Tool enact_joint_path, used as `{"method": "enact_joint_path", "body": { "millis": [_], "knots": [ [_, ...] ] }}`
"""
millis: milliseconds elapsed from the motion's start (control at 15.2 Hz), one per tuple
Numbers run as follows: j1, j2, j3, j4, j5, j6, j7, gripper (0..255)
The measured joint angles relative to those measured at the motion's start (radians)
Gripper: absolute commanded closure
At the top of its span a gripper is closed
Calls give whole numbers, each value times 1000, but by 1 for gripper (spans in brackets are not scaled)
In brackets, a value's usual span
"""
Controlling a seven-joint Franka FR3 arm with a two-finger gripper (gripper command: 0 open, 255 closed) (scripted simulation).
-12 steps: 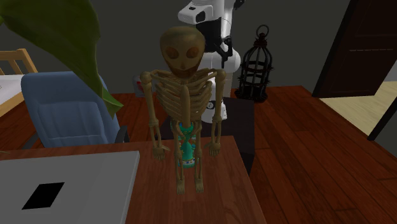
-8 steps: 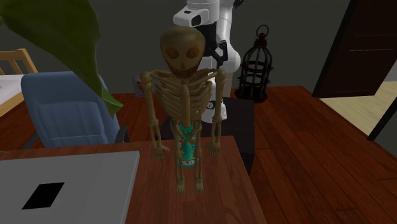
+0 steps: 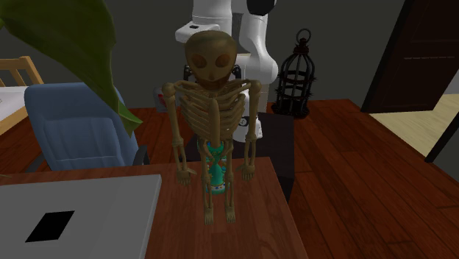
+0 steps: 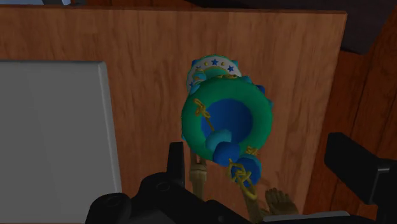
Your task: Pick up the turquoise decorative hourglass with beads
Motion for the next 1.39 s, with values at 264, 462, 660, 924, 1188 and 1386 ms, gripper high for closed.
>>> {"method": "enact_joint_path", "body": {
  "millis": [264,462,660,924,1188,1386],
  "knots": [
    [1,38,-17,-21,-14,91,-36,0],
    [1,49,-19,-49,-16,132,-37,0],
    [0,56,-20,-74,-17,164,-36,255],
    [0,59,-21,-76,-18,170,-37,255],
    [0,59,-21,-76,-18,171,-37,255],
    [1,55,-20,-75,-17,165,-36,255]
  ]
}}
